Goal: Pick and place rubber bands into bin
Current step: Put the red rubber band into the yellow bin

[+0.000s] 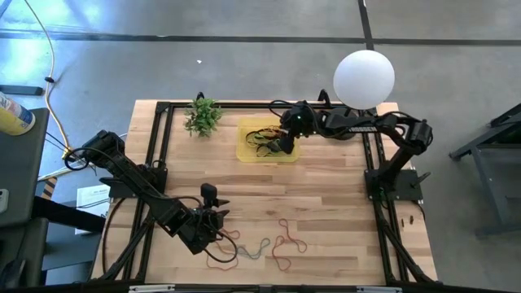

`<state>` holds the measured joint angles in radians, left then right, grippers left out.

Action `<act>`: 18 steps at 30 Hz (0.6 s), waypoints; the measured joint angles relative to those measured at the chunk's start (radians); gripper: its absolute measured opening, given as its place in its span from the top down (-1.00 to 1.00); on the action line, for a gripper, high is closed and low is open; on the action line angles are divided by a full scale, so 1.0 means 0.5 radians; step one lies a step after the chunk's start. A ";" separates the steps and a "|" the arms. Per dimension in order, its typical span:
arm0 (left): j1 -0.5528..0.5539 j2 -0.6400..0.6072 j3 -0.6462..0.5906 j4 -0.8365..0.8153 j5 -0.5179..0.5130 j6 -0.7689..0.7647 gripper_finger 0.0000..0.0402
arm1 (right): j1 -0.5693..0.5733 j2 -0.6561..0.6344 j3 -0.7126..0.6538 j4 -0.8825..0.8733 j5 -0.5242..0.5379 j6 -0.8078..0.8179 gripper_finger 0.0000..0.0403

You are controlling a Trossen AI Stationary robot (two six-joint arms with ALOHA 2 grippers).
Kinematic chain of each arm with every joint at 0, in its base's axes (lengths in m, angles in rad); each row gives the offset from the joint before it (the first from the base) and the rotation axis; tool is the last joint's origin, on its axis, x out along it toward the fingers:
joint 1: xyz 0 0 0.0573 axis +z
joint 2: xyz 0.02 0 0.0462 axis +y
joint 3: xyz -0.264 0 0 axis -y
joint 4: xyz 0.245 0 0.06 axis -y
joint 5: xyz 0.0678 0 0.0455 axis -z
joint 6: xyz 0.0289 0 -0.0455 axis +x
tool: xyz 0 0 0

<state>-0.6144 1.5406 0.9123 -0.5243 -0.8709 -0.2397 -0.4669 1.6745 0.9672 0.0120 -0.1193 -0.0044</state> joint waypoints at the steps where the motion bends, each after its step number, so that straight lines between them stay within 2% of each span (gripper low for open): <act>1: 0.000 0.000 0.000 0.000 0.024 0.012 0.28 | 0.003 0.000 0.000 0.000 -0.033 0.000 0.05; 4: -0.001 0.000 0.000 -0.002 0.145 0.082 0.28 | 0.036 0.000 0.000 0.000 -0.103 -0.014 -0.05; 8: -0.001 0.000 0.000 -0.002 0.402 0.213 0.28 | 0.148 0.000 0.000 0.000 -0.136 -0.124 -0.10; 14: -0.002 0.000 0.000 0.006 0.756 0.332 0.28 | 0.349 0.000 0.000 0.000 -0.138 -0.292 -0.07; 18: 0.026 0.000 0.000 0.007 0.976 0.210 0.28 | 0.481 0.000 0.000 -0.002 -0.137 -0.314 0.00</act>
<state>-0.6013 1.5406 0.9123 -0.5211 -0.3830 -0.1347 -0.2263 1.6745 0.9672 0.0113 -0.1879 -0.1612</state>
